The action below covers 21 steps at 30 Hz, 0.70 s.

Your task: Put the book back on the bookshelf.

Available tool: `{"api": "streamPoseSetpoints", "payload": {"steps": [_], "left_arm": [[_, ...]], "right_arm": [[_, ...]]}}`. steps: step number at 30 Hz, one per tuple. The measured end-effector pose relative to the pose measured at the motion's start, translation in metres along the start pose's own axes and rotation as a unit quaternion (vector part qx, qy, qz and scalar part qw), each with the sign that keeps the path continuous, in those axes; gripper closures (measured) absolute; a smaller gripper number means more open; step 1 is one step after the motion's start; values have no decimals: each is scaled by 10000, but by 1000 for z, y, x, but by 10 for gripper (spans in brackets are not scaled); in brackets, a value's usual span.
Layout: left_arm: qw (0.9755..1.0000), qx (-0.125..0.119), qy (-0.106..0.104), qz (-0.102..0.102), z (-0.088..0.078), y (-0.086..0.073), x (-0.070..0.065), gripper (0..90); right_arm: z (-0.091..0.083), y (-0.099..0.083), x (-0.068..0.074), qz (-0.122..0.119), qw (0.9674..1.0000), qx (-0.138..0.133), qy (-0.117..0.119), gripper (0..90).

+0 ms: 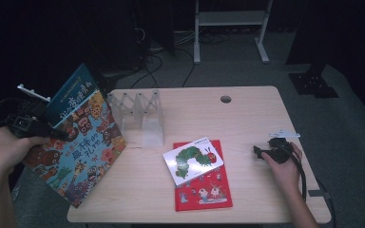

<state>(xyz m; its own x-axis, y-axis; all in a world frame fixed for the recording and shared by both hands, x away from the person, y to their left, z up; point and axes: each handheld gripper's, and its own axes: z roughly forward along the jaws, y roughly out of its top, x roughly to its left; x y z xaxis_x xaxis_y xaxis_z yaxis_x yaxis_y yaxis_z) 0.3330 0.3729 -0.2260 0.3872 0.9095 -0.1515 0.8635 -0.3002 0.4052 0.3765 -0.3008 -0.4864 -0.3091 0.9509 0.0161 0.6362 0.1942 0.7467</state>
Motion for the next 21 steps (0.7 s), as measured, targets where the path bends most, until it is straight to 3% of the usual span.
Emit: {"api": "streamPoseSetpoints", "payload": {"steps": [21], "left_arm": [[9973, -246, 540, -427, 13, 18, -3, 810]], "right_arm": [[0, 0, 0, 5, 10000, 1, -9, 215]]}}
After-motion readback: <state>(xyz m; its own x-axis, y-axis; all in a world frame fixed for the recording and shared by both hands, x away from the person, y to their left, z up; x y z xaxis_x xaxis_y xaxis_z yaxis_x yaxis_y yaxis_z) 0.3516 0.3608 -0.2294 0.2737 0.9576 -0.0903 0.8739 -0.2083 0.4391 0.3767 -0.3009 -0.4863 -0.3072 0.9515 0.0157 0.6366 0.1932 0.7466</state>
